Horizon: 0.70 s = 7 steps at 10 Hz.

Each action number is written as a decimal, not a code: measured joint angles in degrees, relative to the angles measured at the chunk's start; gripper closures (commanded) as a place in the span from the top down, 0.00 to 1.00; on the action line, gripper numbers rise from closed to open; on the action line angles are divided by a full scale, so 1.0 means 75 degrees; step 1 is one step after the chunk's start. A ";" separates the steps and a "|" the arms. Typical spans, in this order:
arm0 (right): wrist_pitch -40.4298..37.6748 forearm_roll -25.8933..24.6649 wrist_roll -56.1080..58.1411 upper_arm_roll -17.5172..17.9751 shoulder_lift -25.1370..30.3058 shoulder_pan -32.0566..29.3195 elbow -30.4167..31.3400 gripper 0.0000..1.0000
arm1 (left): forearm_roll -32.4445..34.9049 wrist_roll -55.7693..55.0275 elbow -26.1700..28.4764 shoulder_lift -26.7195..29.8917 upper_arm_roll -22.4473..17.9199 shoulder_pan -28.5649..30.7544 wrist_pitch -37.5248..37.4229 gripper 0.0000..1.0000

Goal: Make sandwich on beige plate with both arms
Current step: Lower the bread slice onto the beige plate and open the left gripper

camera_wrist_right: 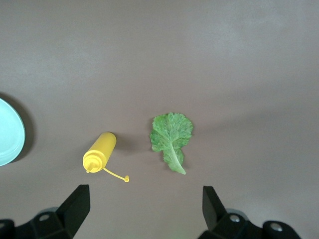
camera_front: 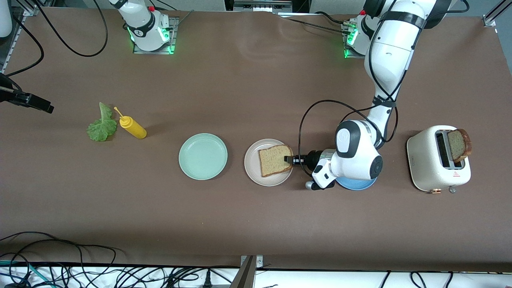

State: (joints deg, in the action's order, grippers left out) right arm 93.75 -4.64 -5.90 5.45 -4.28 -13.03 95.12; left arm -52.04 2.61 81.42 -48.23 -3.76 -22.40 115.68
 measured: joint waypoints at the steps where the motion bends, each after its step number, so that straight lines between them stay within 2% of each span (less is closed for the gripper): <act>1: 0.0000 0.0000 0.0000 0.0000 0.0000 0.0000 0.0000 1.00 | 0.0000 0.0000 0.0001 -0.0048 -0.0004 0.0003 0.0046 1.00; 4: 0.0000 0.0000 0.0000 -0.0040 0.0000 -0.0001 0.0000 1.00 | 0.0000 -0.0035 0.0000 -0.0101 -0.0038 0.0035 0.0085 1.00; 7: -0.0026 0.0000 0.0009 -0.0161 -0.0038 -0.0008 0.0008 1.00 | 0.0000 -0.0666 -0.0028 -0.0103 0.0065 -0.0137 0.0545 1.00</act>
State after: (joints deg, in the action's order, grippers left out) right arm 93.55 -4.64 -5.83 4.24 -4.56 -13.09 95.17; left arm -52.04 -2.39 81.21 -49.00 -3.27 -23.44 119.77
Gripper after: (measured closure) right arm 0.000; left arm 0.000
